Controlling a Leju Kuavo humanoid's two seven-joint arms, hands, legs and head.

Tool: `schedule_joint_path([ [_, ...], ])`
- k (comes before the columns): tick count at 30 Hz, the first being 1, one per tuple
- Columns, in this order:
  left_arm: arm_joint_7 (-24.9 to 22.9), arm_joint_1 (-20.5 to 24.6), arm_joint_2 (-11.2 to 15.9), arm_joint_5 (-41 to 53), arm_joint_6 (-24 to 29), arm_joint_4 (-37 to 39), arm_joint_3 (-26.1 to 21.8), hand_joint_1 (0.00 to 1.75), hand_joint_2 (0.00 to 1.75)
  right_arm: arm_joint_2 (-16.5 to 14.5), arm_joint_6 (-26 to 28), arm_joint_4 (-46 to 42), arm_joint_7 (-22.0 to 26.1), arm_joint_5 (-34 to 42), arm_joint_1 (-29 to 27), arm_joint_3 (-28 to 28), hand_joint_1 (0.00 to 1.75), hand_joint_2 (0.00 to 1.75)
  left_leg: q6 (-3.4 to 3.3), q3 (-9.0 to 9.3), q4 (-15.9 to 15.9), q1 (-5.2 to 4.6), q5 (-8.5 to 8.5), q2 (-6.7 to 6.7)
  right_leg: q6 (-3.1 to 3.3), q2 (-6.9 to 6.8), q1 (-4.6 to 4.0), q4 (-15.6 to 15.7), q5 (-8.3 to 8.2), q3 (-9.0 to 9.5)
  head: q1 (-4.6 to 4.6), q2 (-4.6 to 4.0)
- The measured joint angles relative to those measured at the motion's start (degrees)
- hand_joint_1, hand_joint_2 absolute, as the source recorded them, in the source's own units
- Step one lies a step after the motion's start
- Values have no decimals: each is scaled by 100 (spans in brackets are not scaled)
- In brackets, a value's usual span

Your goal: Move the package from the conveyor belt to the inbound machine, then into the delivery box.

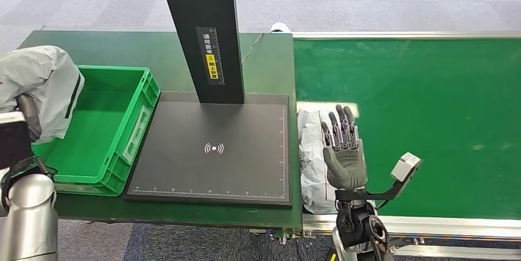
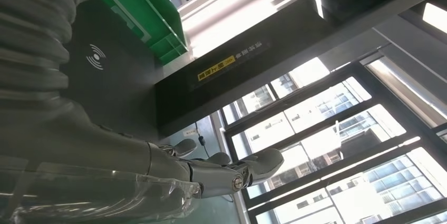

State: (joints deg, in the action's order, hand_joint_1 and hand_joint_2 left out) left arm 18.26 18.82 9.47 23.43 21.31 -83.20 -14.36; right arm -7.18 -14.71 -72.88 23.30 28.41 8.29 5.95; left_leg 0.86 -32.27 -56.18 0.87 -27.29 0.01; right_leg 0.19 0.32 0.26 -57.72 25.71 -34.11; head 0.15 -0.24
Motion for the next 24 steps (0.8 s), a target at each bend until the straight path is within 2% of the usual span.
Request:
schedule_joint_path([
  [4,-371,239,151,570,-201,578,-32,175,175,2,-20,-53,-93,26,10,-1,0,175,0,0,0,0,0,0,0,0,0,0,0,0,1,0],
  [7,-456,520,287,755,-304,1211,-64,175,175,-3,-22,-58,-133,31,41,-1,0,175,0,0,0,0,1,0,0,0,0,0,-1,0,1,0],
  [8,-446,618,339,754,-355,1436,-70,168,175,-3,-22,-57,-142,32,60,-1,0,175,0,0,0,0,2,0,0,0,0,-1,-1,0,0,0],
  [11,-388,840,460,711,-477,1992,-76,38,175,-2,-22,-50,-159,39,127,-1,0,175,0,0,0,0,3,0,0,1,-1,-2,-1,0,0,0],
  [12,-375,897,485,701,-505,2134,-76,0,175,-2,-22,-45,-162,43,150,-1,0,175,1,0,0,0,4,0,0,0,-1,-2,-1,0,1,0],
  [18,-239,1216,593,432,-638,2766,-67,0,175,-1,-29,20,-169,69,292,-1,0,175,0,-3,-1,0,3,0,0,0,0,-2,-1,-1,1,0],
  [24,19,1233,597,-409,-790,2576,-65,0,175,5,-20,27,-174,87,304,-1,0,175,0,-4,-1,0,3,0,0,0,0,-2,-1,-3,1,0],
])
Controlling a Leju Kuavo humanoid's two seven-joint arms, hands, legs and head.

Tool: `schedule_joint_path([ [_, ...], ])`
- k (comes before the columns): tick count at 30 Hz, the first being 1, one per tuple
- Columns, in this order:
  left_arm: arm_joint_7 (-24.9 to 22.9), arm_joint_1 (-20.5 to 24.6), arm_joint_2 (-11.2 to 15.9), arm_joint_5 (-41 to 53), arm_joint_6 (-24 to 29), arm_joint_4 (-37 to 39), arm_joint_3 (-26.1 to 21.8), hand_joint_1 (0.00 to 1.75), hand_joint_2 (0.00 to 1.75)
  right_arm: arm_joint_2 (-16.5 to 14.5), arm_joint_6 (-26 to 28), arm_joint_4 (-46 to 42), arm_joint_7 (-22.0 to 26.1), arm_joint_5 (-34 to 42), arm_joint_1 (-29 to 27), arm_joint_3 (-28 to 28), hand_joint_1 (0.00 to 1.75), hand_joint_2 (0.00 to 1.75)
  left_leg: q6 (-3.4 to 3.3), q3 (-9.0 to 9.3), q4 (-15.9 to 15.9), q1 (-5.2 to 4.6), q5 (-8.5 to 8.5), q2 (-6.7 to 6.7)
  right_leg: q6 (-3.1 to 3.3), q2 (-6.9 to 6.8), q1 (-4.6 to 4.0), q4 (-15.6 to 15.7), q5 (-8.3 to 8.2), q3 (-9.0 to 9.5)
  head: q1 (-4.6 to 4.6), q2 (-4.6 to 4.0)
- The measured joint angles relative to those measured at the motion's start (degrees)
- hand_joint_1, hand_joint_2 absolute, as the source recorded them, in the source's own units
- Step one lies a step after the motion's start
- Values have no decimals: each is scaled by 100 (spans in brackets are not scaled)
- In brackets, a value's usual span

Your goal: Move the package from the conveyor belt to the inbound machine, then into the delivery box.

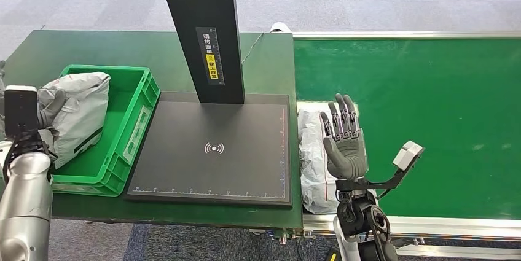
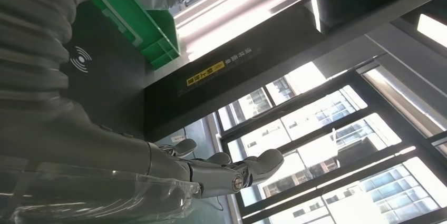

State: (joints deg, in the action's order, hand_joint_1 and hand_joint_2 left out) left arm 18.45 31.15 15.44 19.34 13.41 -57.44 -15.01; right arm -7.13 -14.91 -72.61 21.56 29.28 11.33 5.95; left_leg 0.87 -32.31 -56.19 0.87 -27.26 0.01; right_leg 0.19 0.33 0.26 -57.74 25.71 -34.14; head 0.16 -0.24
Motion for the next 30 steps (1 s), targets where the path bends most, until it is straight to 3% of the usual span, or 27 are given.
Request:
schedule_joint_path([
  [5,165,-237,-101,-394,-16,-661,45,0,175,0,11,-12,-2,-1,-44,-4,0,175,0,3,0,-1,0,-2,0,2,1,0,0,1,-1,0],
  [11,411,-1214,-557,-572,154,-2305,302,0,175,-2,20,-122,7,-43,-268,-39,0,175,-3,0,0,-9,-8,-2,-3,2,8,3,2,0,0,0],
  [15,426,-1606,-761,-572,200,-3014,434,0,175,-2,26,-150,13,-55,-331,-54,0,175,-4,1,0,-9,-10,-2,-3,1,9,5,3,1,-1,0],
  [30,426,-1891,-947,-572,204,-3661,502,0,175,-2,26,-185,17,-55,-371,-94,0,175,-5,4,1,-9,-6,-1,-2,1,9,3,1,5,-1,0],
])
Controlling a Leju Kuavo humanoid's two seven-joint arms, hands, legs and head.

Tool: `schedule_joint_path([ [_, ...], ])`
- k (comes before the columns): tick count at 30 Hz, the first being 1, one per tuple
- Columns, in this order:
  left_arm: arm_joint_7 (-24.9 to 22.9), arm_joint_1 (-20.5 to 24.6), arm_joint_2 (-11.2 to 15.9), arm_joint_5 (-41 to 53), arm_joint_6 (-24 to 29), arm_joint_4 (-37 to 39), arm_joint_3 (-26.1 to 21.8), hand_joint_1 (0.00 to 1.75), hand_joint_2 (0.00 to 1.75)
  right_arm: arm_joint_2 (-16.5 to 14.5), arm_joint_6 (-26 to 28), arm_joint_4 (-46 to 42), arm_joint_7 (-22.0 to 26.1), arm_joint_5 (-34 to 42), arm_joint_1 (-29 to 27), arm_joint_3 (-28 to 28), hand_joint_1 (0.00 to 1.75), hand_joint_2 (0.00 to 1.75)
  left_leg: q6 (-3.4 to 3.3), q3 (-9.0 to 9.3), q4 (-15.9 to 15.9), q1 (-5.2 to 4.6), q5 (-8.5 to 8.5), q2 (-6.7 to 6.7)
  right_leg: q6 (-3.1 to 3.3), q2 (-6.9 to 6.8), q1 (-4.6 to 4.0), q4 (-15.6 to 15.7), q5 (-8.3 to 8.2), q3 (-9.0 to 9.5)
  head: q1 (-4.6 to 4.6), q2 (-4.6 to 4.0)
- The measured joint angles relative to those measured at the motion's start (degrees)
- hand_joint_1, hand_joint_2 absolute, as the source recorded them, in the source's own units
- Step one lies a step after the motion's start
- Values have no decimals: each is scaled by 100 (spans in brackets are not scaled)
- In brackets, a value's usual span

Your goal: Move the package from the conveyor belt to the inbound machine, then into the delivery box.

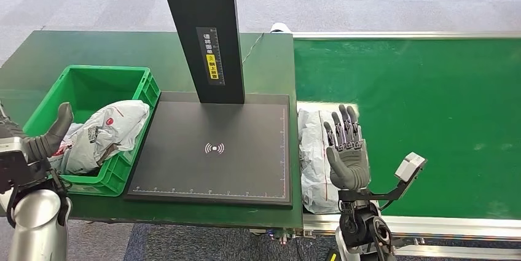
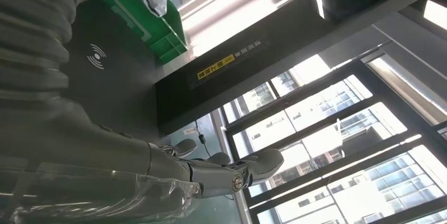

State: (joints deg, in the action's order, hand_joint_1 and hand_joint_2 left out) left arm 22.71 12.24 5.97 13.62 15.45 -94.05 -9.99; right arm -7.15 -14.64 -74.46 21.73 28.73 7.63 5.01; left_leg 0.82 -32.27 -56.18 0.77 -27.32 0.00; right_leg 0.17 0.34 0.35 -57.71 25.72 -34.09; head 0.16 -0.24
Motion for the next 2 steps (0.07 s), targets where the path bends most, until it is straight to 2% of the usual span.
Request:
schedule_joint_path([
  [2,0,-9,-4,0,0,-12,0,0,175,0,0,-1,0,0,0,0,0,175,0,0,0,0,0,0,0,0,0,0,0,0,-1,0],
])
